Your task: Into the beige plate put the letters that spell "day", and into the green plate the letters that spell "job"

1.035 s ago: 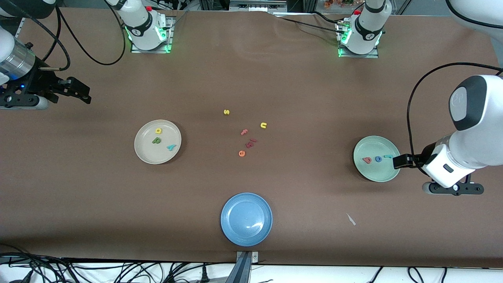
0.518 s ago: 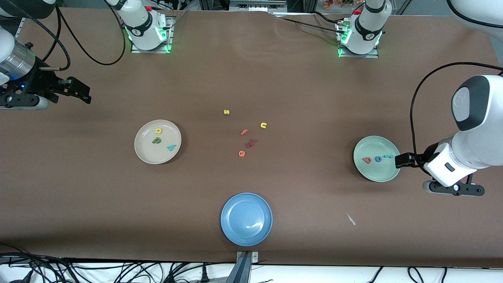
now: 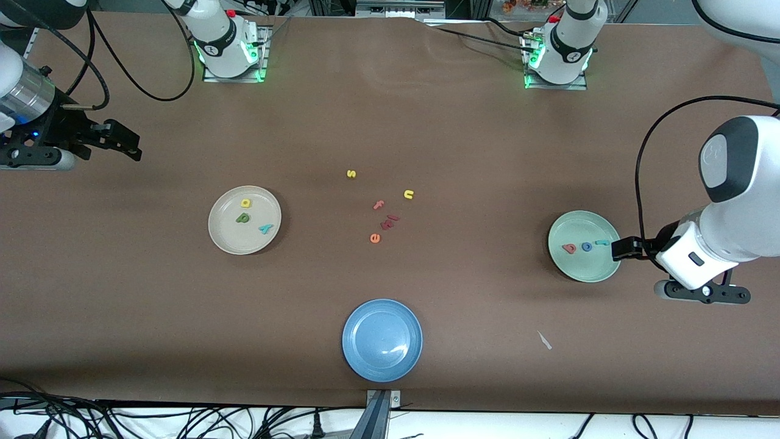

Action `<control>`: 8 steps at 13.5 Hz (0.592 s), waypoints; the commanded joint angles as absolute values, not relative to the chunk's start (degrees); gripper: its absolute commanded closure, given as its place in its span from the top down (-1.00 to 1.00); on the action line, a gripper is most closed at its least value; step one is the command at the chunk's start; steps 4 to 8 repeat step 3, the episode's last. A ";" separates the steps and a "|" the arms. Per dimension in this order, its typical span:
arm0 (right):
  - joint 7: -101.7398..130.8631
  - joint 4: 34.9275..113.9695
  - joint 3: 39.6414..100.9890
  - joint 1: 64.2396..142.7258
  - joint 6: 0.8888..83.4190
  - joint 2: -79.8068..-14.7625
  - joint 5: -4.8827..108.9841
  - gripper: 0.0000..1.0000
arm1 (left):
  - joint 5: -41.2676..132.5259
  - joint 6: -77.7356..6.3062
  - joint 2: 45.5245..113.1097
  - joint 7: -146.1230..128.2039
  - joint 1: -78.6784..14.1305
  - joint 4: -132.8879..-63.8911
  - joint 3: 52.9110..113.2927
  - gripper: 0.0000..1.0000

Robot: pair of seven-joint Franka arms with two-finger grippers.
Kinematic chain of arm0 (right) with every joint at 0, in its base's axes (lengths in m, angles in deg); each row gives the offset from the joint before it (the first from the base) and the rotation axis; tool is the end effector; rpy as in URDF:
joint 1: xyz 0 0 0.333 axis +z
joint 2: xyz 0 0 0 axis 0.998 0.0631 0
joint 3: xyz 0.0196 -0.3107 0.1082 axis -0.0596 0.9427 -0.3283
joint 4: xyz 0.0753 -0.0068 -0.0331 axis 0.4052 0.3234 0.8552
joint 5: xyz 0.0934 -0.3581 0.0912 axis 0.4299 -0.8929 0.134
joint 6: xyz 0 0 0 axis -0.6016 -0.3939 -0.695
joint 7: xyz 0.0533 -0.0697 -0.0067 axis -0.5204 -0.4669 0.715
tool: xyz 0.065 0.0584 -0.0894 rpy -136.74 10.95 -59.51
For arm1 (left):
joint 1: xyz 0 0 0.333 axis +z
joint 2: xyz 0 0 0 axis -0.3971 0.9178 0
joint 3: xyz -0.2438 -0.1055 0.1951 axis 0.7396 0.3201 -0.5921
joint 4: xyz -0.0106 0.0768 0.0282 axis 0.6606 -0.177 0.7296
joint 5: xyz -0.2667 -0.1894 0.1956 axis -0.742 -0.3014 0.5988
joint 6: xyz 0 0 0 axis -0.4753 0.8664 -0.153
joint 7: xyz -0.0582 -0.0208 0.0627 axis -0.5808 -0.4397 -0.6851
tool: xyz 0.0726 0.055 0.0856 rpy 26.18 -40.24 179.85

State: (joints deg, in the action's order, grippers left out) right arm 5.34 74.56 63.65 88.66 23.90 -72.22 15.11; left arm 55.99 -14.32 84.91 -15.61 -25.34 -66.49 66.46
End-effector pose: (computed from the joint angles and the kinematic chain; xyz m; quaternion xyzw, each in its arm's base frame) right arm 0.5403 0.0330 0.5723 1.0000 -0.0061 -0.0033 0.0005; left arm 0.7013 -0.0358 0.4665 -0.9990 0.0323 0.0290 0.0055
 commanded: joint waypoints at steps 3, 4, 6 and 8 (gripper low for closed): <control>5.40 73.69 63.28 88.14 23.74 -71.72 15.82 1.00 | 54.01 -13.30 84.37 -16.90 -25.77 -66.00 65.66 1.00; 5.40 73.69 63.28 88.14 23.74 -71.72 15.82 1.00 | 54.01 -13.30 84.37 -16.90 -25.77 -66.00 65.66 1.00; 5.40 73.69 63.28 88.14 23.74 -71.72 15.82 1.00 | 54.01 -13.30 84.37 -16.90 -25.77 -66.00 65.66 1.00; 5.40 73.69 63.28 88.14 23.74 -71.72 15.82 1.00 | 54.01 -13.30 84.37 -16.90 -25.77 -66.00 65.66 1.00</control>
